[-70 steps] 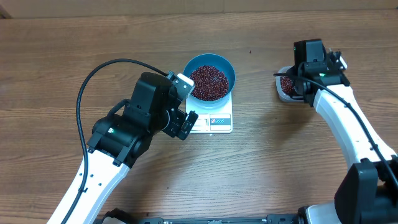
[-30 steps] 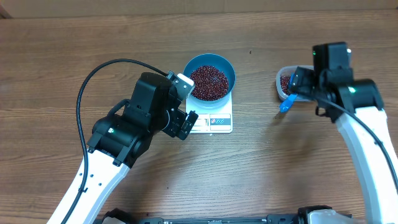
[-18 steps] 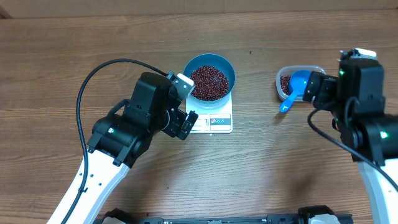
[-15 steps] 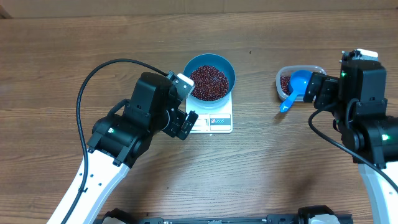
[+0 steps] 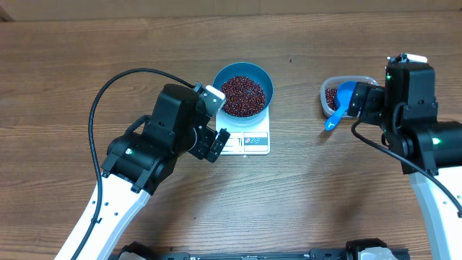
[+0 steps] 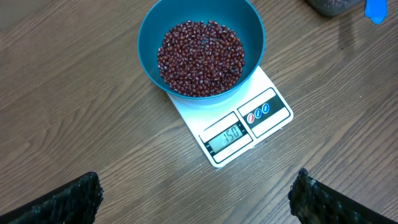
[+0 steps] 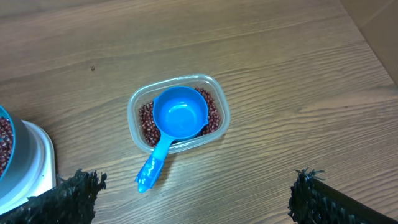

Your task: Scoop item into bowl and weigh 150g on scale

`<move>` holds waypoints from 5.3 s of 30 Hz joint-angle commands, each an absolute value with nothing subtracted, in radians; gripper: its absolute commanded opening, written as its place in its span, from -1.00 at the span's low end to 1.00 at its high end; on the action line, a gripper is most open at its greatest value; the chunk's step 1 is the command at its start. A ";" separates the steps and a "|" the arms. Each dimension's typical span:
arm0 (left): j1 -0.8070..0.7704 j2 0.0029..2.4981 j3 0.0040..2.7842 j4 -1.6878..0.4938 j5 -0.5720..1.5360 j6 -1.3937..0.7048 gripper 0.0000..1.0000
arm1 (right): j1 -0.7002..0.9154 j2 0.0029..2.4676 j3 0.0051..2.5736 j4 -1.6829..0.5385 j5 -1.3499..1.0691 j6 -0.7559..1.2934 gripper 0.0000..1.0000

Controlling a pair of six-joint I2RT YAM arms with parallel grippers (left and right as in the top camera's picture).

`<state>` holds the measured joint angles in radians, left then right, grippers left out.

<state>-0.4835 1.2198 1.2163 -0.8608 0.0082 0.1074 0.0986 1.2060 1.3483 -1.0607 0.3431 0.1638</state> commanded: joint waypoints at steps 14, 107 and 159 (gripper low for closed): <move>-0.478 1.224 1.239 -0.857 0.019 0.119 0.99 | 0.094 1.216 1.372 -1.057 0.337 0.152 1.00; 0.060 0.052 0.005 -0.071 0.096 0.045 0.99 | 0.094 1.216 1.372 -1.057 0.337 0.152 1.00; 0.060 0.052 0.005 -0.071 0.096 0.045 0.99 | 0.094 1.118 1.240 -0.723 0.073 0.156 1.00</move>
<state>0.0544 0.0631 0.0082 -0.0669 0.1112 0.0284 0.0986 1.1751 1.3033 -0.8455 0.2039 0.1608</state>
